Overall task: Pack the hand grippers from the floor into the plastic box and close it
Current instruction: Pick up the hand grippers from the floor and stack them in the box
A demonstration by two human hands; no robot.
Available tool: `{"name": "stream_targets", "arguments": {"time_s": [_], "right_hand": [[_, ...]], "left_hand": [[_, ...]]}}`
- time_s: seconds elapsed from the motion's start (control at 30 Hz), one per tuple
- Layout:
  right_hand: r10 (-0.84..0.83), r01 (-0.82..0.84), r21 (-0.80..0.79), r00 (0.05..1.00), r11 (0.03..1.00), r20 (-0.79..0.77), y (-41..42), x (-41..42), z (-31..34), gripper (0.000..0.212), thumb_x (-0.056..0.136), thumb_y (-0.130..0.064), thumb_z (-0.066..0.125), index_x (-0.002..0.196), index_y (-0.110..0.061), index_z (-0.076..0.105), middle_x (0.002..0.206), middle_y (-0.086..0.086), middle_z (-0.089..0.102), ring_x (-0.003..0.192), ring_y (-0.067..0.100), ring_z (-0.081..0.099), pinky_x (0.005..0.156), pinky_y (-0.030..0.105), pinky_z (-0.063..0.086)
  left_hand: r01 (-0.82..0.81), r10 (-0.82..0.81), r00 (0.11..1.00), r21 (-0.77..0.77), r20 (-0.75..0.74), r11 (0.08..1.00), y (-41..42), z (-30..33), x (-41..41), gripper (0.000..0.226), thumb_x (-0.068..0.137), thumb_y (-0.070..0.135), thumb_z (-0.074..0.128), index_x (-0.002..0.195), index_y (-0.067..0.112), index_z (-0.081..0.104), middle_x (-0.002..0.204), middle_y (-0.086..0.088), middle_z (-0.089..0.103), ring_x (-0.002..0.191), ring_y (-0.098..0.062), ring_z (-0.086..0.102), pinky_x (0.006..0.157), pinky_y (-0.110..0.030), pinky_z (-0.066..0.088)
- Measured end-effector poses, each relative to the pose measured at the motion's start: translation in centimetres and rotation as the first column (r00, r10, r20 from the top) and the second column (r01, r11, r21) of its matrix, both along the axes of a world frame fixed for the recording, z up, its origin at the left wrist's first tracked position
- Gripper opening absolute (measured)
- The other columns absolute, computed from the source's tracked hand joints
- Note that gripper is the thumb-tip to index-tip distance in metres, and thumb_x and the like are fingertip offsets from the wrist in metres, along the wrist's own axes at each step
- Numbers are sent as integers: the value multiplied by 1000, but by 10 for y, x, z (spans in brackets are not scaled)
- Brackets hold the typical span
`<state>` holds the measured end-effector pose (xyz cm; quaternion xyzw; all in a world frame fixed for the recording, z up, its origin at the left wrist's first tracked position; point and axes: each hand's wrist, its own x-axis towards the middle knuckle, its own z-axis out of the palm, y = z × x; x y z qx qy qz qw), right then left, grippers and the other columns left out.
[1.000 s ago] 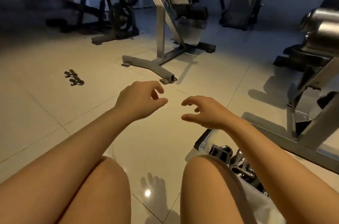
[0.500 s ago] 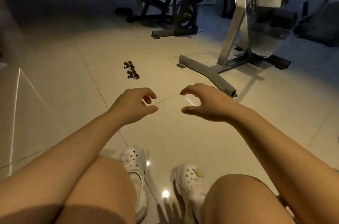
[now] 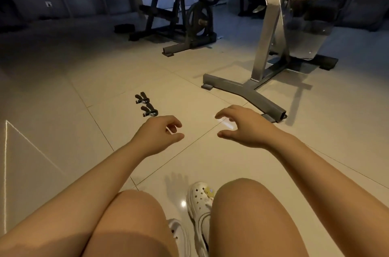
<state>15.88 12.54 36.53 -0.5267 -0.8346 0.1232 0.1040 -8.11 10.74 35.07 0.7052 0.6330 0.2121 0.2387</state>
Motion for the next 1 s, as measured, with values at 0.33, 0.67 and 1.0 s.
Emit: {"name": "stream_targets", "arguments": {"time_s": [0.33, 0.67, 1.0], "right_hand": [[72, -70, -82, 997, 994, 27, 138, -106, -7, 51, 84, -40, 67, 130, -31, 48, 134, -8, 47, 114, 13, 49, 92, 29, 42], [188, -177, -202, 981, 963, 40, 291, -248, -20, 57, 83, -36, 69, 134, -31, 44, 138, -4, 43, 118, 16, 47, 97, 32, 41], [2, -28, -325, 997, 945, -78, 433, -247, -94, 56, 82, -37, 70, 132, -30, 47, 135, 1, 45, 115, 18, 50, 88, 27, 42]], "left_hand": [[-93, 92, 996, 71, 18, 993, 127, 17, -133, 19, 84, 34, 67, 101, 27, 65, 89, 14, 62, 80, -8, 60, 65, -19, 43], [-235, 236, 970, -26, 58, 972, 227, -33, -288, 21, 86, 27, 67, 105, 25, 62, 94, 8, 63, 86, -10, 60, 74, -28, 49], [-77, 65, 988, -78, -138, 994, 384, -68, -313, 21, 85, 30, 66, 105, 27, 63, 98, 4, 64, 89, -10, 61, 84, -34, 51]]}}
